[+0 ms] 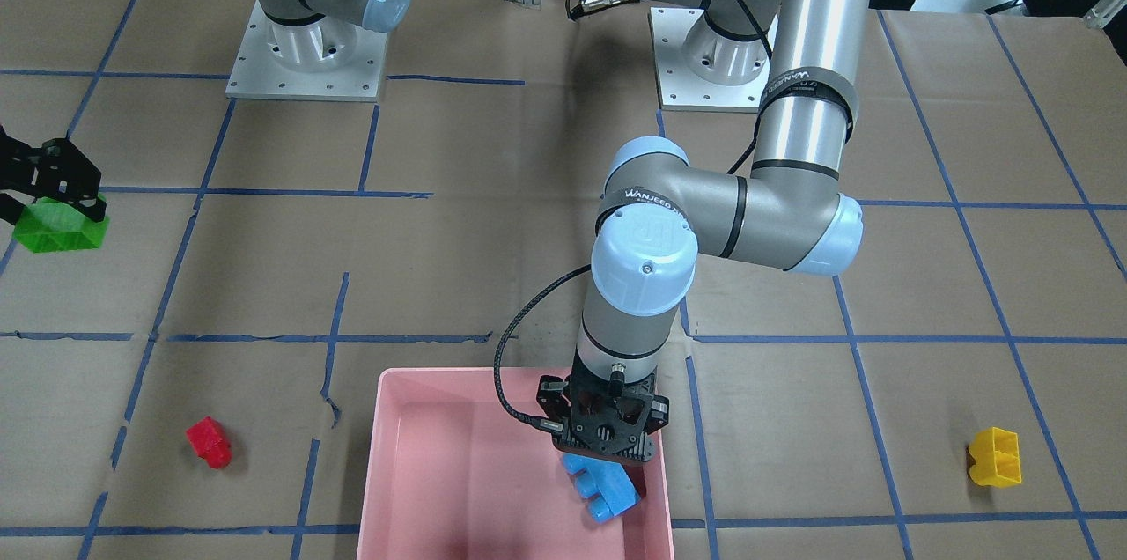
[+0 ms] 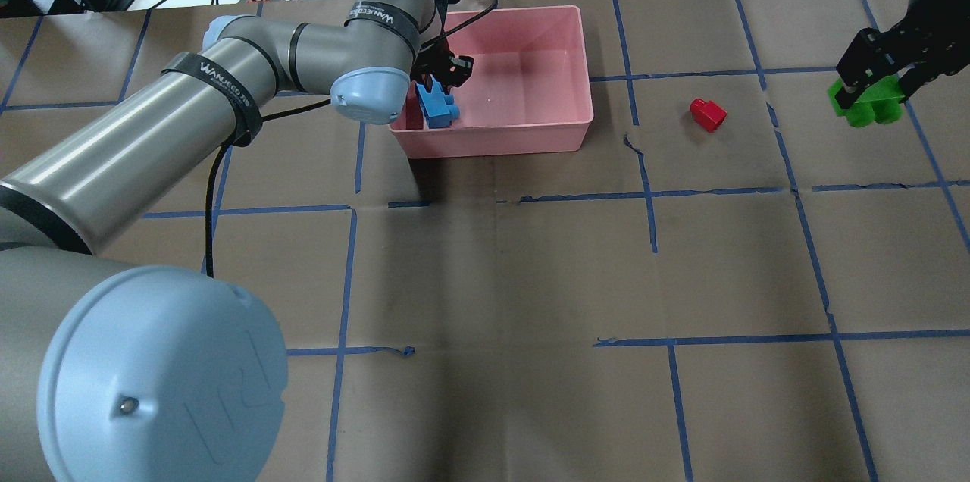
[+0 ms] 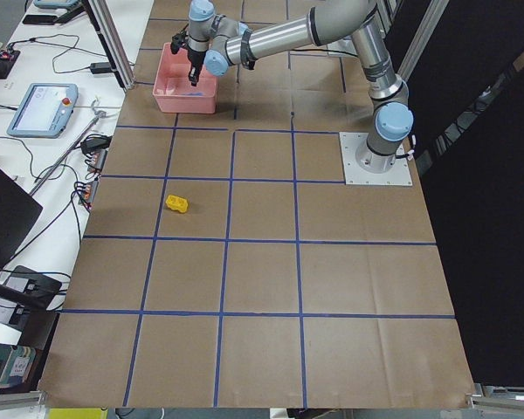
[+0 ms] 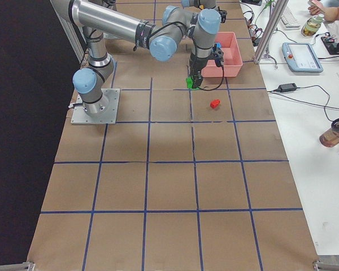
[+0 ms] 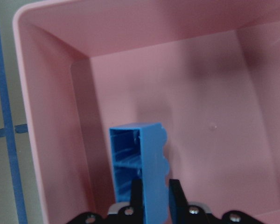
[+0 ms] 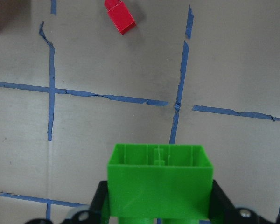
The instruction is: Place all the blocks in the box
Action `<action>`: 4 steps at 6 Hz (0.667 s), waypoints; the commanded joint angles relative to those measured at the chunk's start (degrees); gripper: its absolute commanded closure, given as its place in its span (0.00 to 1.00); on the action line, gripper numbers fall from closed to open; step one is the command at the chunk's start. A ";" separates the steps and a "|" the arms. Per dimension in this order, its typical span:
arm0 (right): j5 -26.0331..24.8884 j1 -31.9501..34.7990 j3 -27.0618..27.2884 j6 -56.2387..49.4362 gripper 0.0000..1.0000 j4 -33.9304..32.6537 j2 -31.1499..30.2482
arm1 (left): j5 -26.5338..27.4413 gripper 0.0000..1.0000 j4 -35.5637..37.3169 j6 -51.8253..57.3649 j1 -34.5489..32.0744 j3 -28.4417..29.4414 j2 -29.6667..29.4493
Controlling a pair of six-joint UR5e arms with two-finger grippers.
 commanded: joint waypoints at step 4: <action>-0.19 20.57 -3.10 26.77 0.67 -7.92 5.28 | 2.80 0.00 -6.28 2.82 18.93 -10.14 13.78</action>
